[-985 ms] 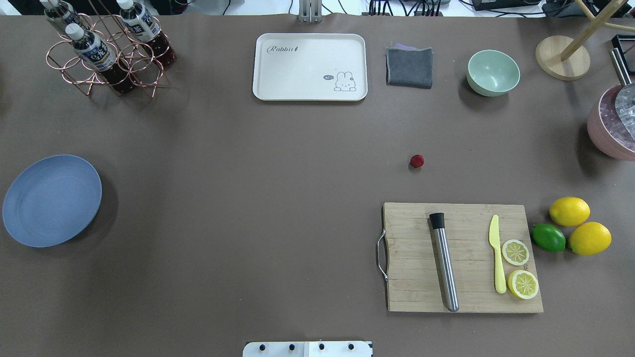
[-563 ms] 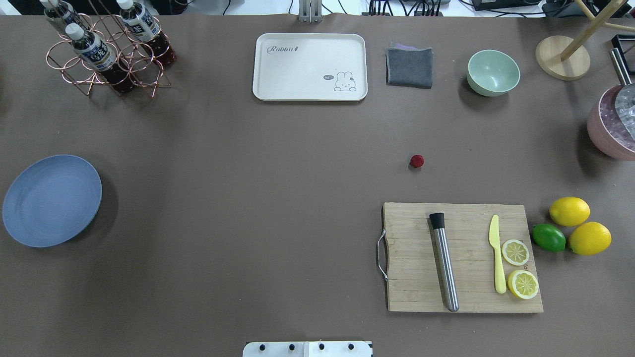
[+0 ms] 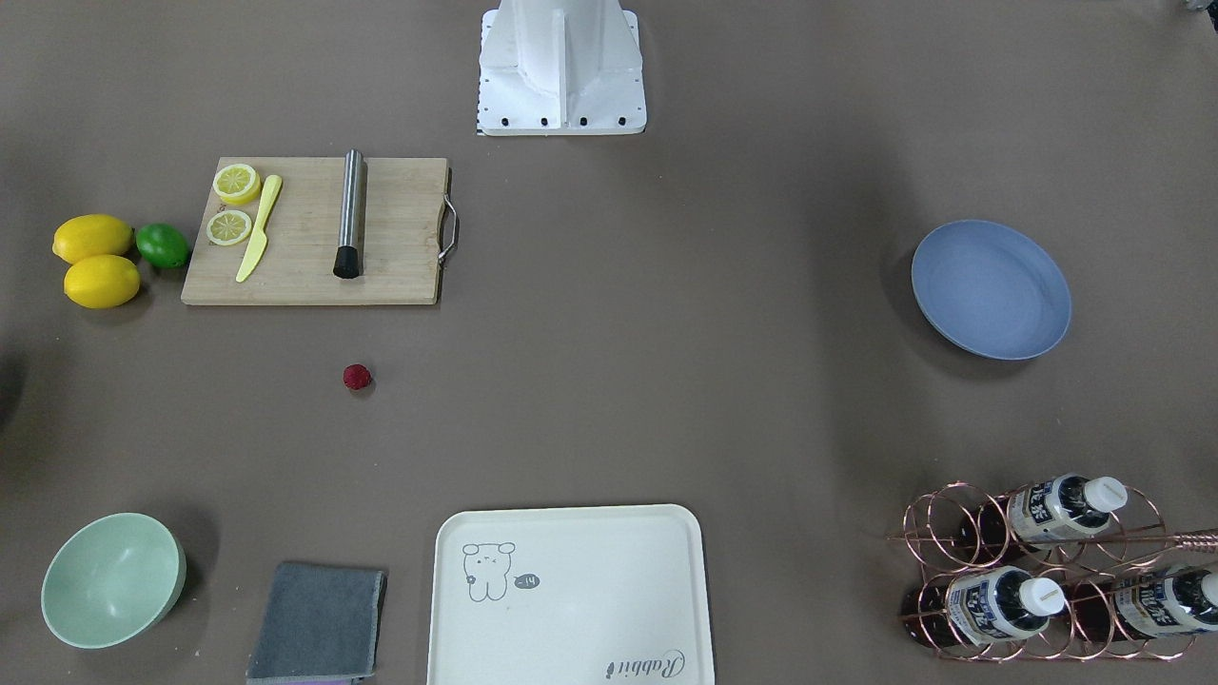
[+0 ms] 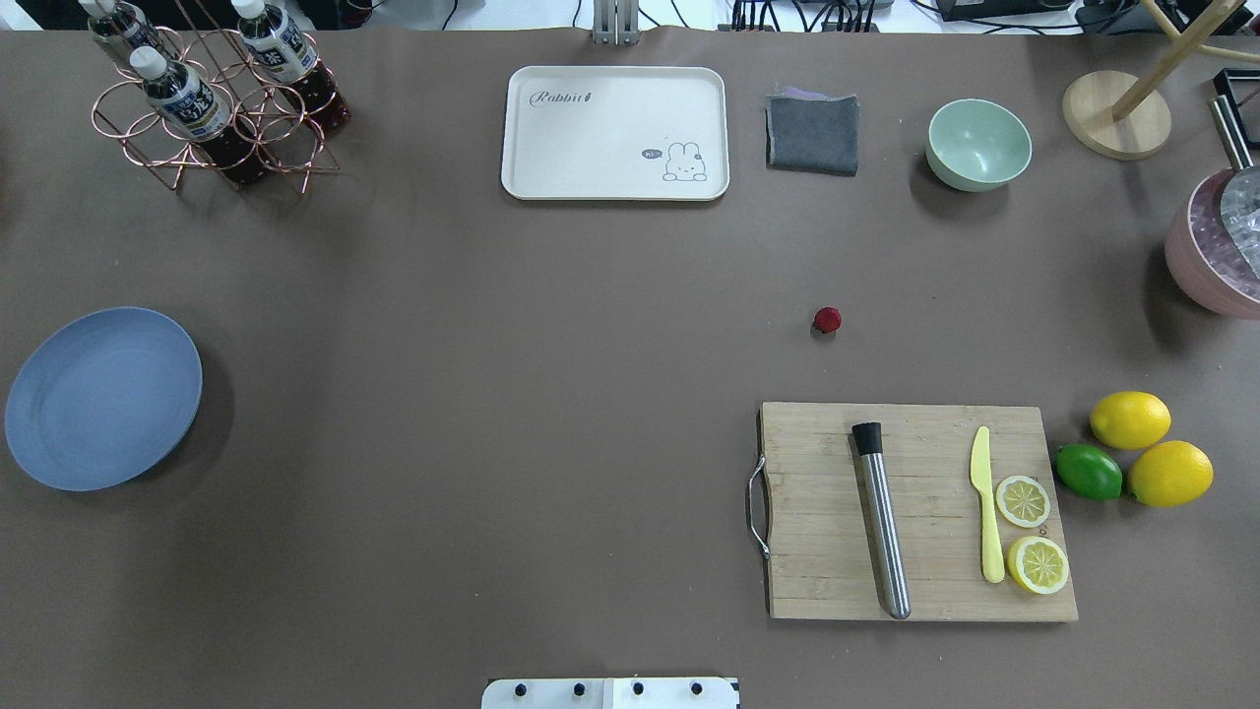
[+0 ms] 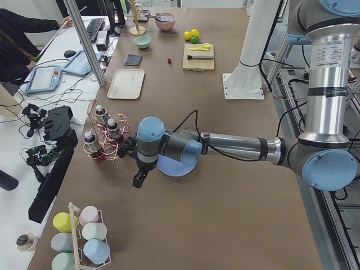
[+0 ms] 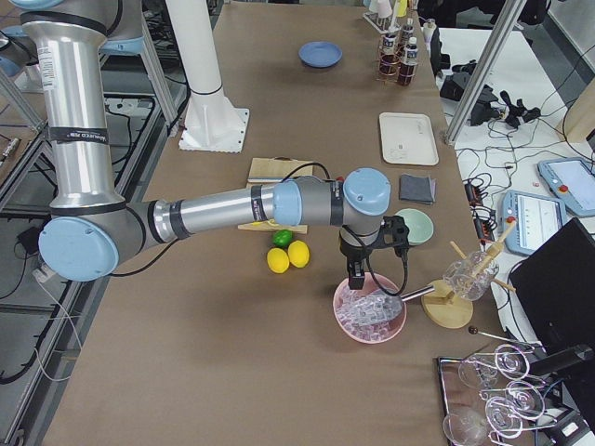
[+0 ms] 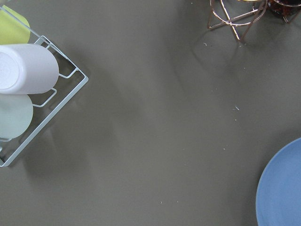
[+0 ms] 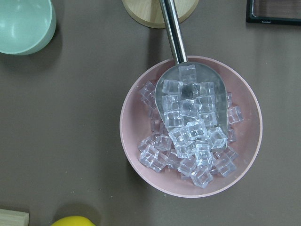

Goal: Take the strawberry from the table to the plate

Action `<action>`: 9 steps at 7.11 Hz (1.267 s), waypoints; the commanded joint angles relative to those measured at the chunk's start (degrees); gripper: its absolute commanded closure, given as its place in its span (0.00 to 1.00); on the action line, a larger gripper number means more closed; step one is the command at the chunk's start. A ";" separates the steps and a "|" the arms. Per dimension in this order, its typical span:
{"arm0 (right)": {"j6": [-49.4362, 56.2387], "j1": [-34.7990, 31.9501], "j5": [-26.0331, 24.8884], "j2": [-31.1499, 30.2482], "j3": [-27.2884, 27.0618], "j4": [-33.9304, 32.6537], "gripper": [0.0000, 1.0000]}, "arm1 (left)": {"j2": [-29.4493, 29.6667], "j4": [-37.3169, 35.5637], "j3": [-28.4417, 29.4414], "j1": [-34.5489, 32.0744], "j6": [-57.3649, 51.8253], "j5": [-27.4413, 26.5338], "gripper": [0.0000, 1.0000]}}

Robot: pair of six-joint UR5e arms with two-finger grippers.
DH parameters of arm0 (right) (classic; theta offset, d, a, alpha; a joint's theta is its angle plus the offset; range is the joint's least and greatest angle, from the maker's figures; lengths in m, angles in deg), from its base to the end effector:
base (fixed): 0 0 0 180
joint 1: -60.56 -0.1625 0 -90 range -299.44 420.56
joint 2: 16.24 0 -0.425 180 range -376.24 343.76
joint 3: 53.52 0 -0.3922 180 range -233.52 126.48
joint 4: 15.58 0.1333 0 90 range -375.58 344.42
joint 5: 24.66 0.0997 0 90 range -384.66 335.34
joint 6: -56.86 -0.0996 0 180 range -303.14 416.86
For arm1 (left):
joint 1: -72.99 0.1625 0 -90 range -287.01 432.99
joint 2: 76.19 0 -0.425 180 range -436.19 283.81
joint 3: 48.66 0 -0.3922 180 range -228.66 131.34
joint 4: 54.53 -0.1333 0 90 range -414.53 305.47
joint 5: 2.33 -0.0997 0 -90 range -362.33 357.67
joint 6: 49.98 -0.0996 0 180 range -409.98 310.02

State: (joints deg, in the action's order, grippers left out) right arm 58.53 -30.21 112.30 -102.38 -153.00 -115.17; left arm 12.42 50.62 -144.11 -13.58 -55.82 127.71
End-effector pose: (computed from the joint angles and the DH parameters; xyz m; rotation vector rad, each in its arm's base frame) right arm 0.0674 -0.5133 0.5574 0.0792 -0.8178 -0.0416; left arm -0.0392 -0.5034 0.5988 0.3368 0.6871 0.2710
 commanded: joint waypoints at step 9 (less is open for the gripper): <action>0.00 0.50 0.50 0.08 -2.74 0.00 0.00 | -0.10 3.11 1.93 0.26 -0.22 0.13 0.02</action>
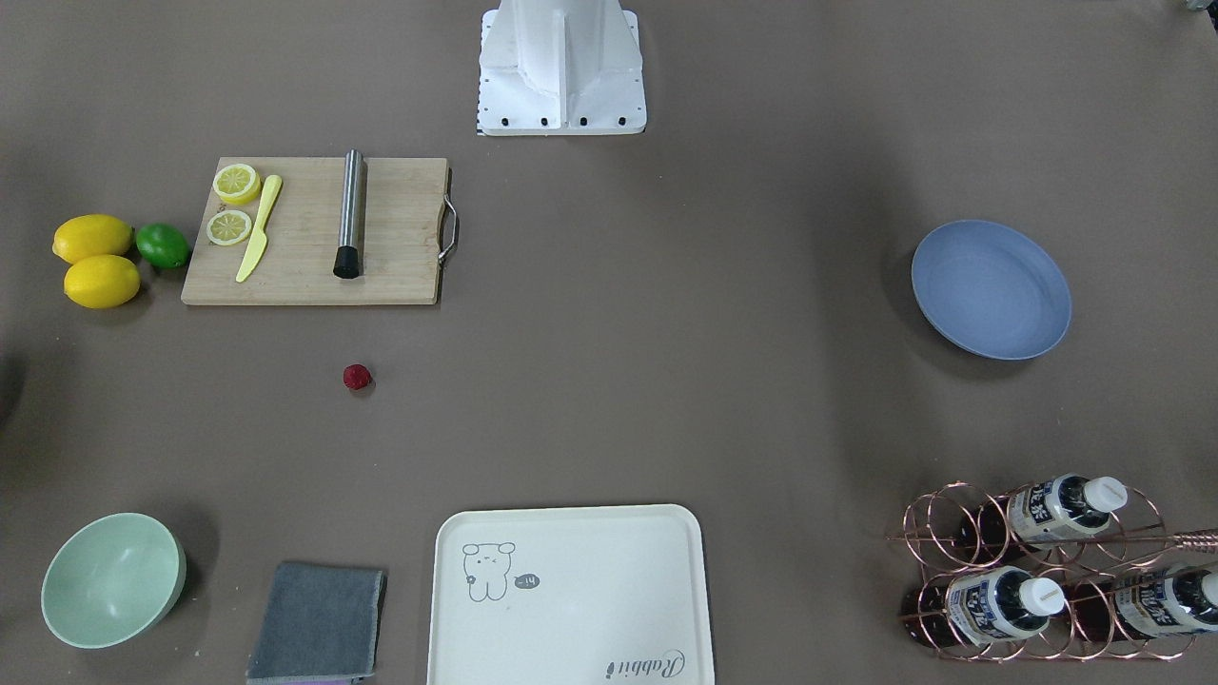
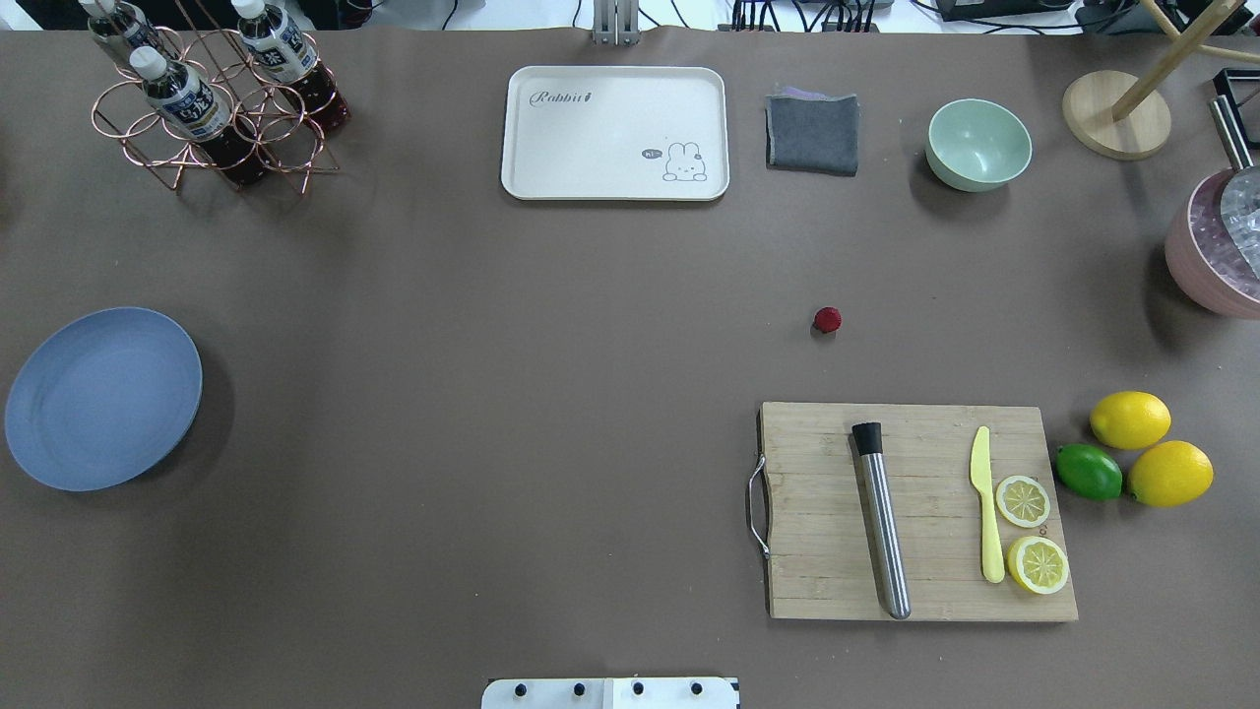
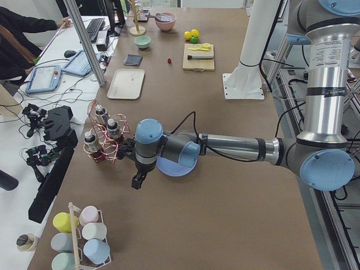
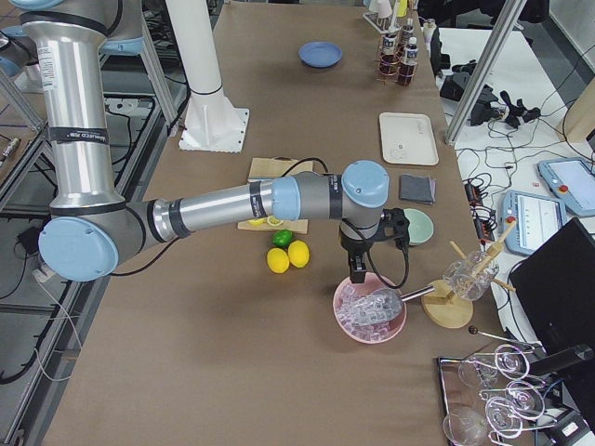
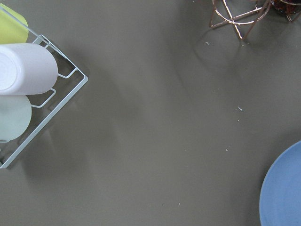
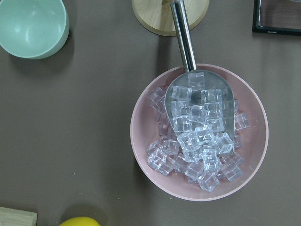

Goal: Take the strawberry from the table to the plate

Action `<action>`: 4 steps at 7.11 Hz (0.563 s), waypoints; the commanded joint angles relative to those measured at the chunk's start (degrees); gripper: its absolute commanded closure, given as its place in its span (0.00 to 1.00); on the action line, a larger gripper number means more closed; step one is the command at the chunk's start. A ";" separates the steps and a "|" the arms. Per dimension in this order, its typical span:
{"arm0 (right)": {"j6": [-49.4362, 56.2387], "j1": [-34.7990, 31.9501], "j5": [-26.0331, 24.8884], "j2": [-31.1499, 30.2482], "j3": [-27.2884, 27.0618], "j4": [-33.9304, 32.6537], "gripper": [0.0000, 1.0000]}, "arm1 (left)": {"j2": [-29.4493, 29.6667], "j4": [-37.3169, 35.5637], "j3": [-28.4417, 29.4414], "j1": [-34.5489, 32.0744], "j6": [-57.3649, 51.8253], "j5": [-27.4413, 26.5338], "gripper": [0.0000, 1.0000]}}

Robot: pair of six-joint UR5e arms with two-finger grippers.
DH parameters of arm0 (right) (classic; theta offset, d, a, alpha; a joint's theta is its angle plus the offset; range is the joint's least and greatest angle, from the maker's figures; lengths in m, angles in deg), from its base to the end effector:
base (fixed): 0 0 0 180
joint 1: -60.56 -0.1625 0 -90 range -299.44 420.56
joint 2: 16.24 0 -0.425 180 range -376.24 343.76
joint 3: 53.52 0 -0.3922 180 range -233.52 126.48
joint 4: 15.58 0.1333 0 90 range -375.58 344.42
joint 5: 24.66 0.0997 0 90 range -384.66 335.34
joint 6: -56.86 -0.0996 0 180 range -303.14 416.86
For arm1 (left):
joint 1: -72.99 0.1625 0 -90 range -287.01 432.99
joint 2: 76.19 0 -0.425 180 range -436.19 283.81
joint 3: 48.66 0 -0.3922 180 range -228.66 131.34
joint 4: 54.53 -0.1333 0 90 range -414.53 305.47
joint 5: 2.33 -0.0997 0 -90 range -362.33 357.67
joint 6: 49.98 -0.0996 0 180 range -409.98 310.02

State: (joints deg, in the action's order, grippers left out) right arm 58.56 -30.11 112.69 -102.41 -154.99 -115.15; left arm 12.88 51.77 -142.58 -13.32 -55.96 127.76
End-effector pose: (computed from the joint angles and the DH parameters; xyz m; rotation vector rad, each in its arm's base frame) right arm 0.0660 -0.5119 0.5402 0.1113 -0.8236 -0.0583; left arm -0.0366 -0.5074 0.6060 0.3375 0.6883 0.2782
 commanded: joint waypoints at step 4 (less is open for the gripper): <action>-6.32 5.93 0.03 3.89 -1.54 0.16 0.00 | -0.47 19.48 8.65 3.05 12.84 0.52 0.02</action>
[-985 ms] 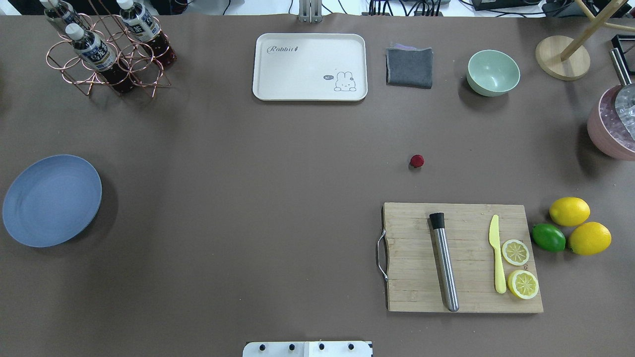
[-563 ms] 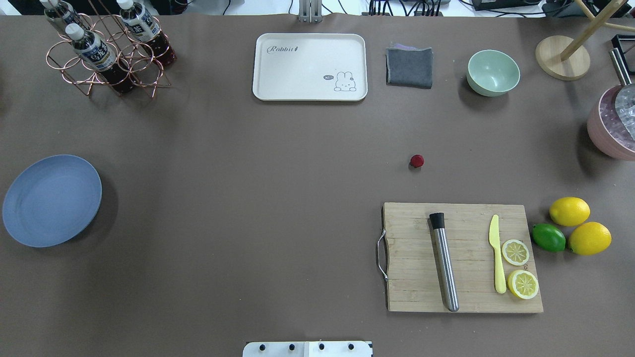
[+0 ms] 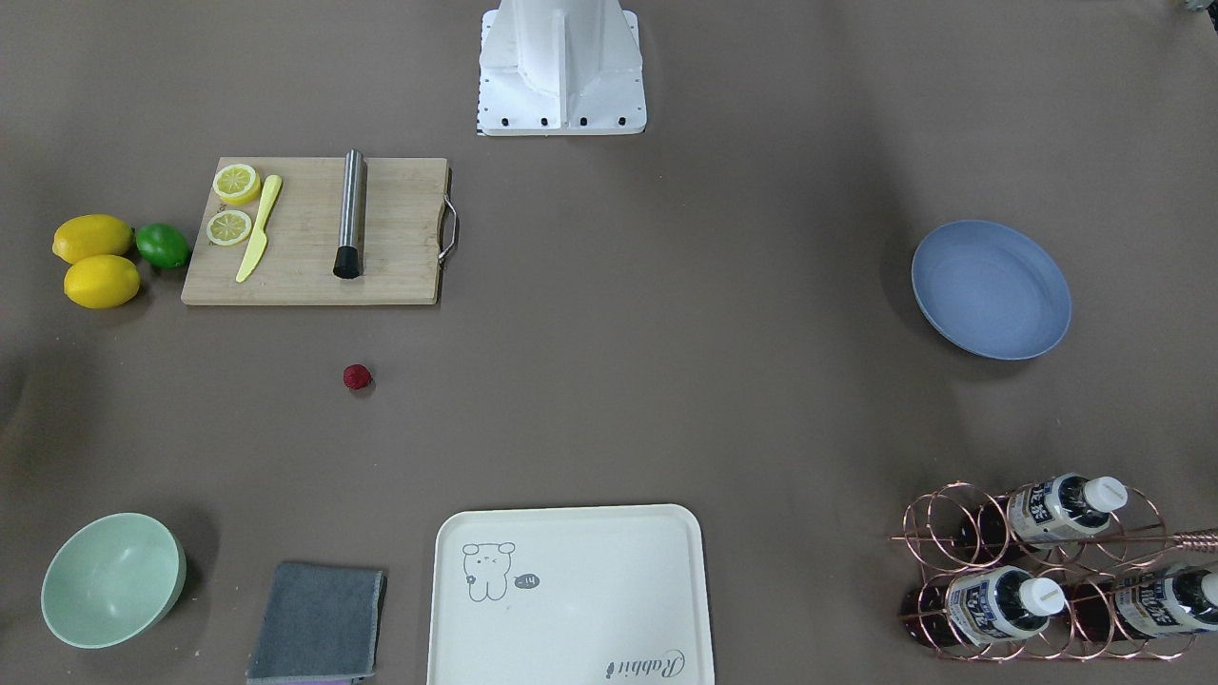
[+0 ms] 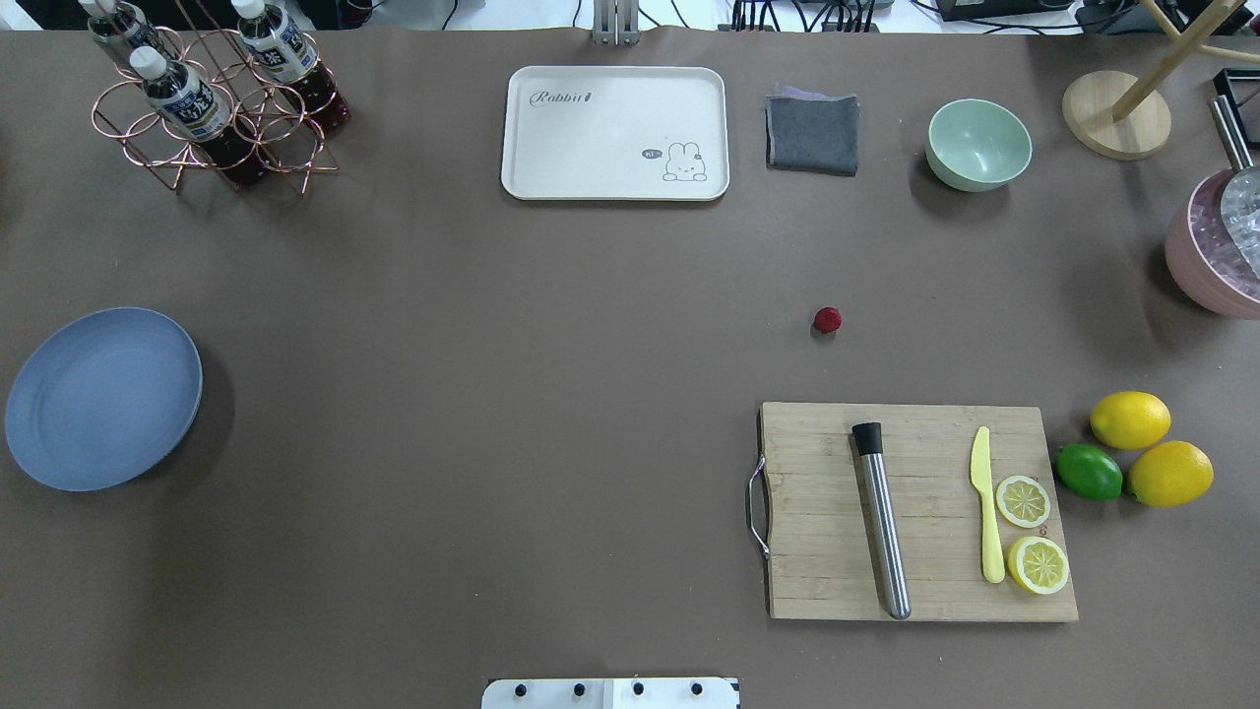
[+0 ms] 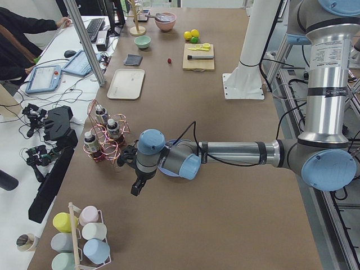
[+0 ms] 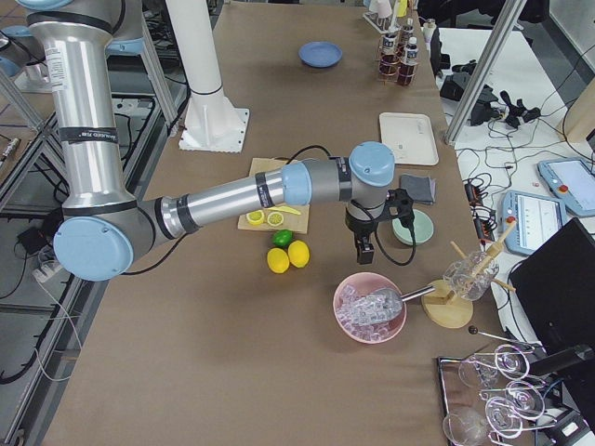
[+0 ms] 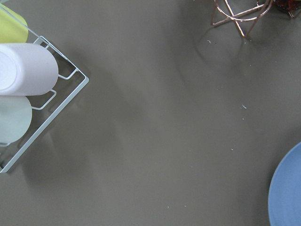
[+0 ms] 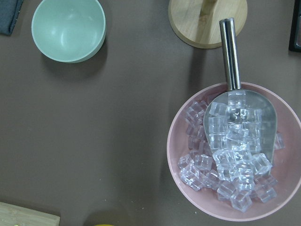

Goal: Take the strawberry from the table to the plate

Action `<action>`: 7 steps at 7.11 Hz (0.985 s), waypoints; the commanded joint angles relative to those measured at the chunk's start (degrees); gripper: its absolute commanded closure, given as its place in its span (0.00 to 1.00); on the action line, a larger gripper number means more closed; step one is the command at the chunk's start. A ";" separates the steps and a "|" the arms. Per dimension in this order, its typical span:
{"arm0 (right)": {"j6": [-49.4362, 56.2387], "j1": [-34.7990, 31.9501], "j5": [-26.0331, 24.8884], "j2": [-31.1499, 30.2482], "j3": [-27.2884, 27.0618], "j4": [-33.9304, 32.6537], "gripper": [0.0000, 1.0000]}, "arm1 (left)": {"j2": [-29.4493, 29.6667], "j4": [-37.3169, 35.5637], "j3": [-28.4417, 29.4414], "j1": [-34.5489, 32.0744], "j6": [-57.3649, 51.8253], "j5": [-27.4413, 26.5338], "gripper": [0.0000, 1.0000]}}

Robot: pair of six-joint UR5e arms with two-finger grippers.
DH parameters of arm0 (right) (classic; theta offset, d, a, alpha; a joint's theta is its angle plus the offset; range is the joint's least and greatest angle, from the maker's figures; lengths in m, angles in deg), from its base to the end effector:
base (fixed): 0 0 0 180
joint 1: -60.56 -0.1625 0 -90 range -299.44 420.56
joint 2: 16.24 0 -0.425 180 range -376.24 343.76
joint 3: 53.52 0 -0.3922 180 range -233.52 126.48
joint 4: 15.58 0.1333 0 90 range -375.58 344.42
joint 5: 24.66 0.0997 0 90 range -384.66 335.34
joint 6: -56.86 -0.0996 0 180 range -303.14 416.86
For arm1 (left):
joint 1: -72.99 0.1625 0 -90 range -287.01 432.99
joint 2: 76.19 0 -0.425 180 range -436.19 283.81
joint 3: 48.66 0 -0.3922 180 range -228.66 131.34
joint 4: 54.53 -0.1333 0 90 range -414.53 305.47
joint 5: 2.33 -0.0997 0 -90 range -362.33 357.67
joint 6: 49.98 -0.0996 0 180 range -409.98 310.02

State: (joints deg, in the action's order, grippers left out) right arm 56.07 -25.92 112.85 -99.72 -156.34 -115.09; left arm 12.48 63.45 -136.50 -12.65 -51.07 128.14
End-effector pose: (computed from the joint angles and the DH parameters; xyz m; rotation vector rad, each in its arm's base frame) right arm 0.0273 -0.5307 0.5041 0.1304 -0.8329 -0.1159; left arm -0.0302 -0.5075 0.6389 0.3900 0.7079 0.2408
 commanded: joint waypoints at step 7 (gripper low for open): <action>-17.67 7.91 -0.75 2.69 0.24 8.37 0.00 | -2.01 37.59 12.16 21.03 40.55 -0.48 0.13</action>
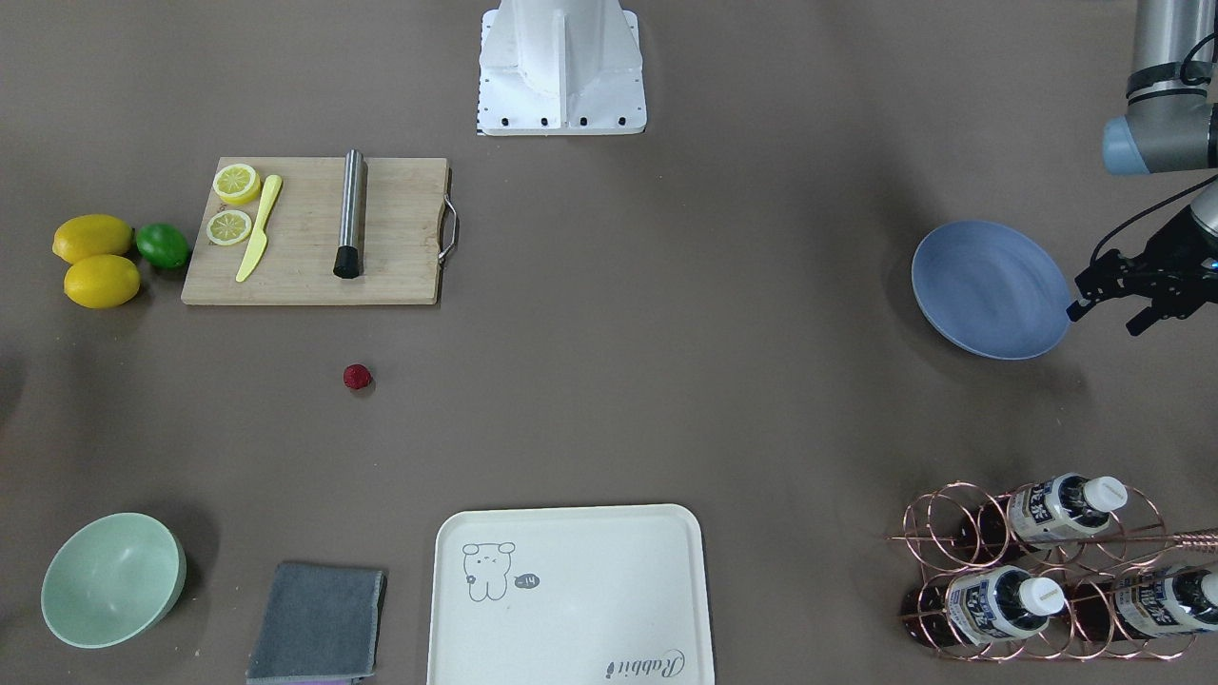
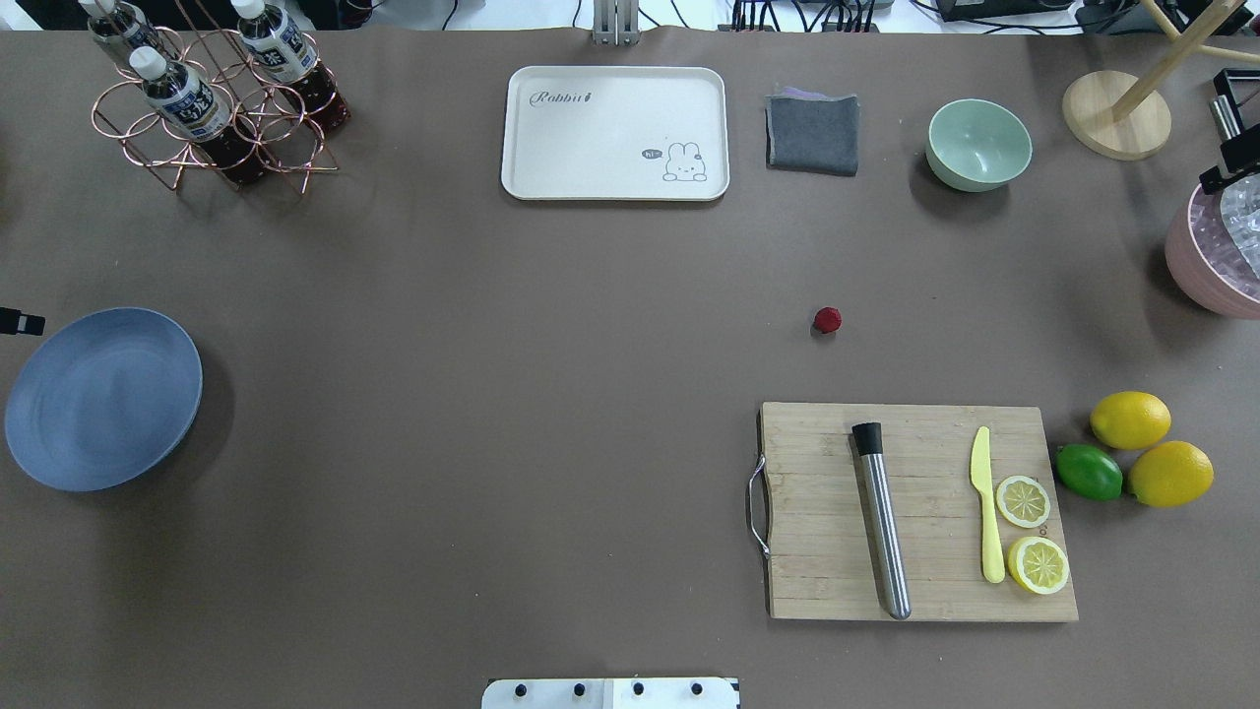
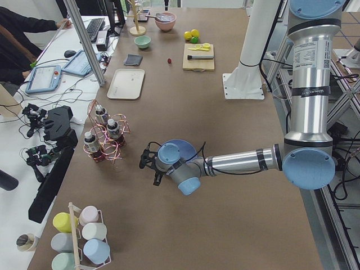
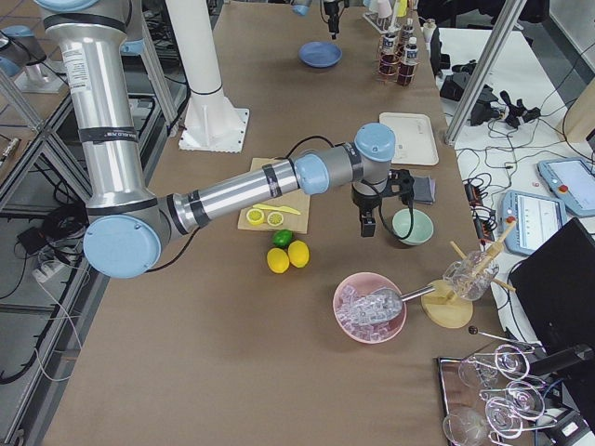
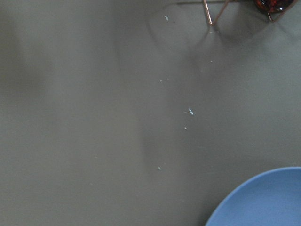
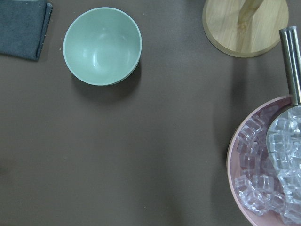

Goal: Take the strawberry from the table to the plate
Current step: 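Push the blue plate with the left gripper toward the table center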

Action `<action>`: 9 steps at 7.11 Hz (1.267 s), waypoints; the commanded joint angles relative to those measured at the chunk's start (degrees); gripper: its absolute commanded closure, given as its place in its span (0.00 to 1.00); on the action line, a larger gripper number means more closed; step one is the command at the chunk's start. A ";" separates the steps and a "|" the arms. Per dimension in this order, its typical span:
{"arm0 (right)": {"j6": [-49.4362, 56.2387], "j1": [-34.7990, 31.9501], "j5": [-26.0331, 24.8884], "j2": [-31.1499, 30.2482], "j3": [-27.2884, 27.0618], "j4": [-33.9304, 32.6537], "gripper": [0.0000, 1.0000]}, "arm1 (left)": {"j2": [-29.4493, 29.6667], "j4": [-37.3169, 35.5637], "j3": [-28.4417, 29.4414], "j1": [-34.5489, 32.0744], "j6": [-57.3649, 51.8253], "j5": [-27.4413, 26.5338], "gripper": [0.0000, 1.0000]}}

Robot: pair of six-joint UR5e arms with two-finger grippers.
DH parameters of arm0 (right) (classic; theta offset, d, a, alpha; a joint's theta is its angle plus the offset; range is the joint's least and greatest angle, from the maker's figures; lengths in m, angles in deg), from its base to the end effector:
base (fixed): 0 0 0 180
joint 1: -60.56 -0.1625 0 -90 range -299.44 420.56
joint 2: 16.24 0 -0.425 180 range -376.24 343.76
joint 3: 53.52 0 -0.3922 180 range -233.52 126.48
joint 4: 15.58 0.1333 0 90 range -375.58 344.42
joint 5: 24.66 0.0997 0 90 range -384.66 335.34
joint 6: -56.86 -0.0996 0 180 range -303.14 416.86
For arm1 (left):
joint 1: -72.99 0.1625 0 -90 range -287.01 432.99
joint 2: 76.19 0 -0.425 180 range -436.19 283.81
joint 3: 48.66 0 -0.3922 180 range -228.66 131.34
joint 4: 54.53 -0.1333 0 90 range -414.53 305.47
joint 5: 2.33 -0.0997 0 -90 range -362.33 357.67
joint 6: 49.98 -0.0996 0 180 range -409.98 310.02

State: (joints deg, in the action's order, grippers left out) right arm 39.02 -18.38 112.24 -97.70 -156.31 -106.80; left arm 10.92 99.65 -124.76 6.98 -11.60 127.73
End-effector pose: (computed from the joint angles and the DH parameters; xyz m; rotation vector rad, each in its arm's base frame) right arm -0.0452 -0.5470 0.4698 0.1184 -0.8662 -0.0329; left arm 0.1310 -0.4645 0.6785 0.3358 0.9698 0.0602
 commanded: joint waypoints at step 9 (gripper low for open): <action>-3.42 1.07 -0.22 1.56 0.39 0.16 0.00 | 0.34 1.13 -0.01 4.75 0.82 1.32 1.00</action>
State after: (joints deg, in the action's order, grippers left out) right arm 35.62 -17.32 112.01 -96.23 -155.94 -106.70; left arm 10.94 101.12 -124.78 11.70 -10.87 127.66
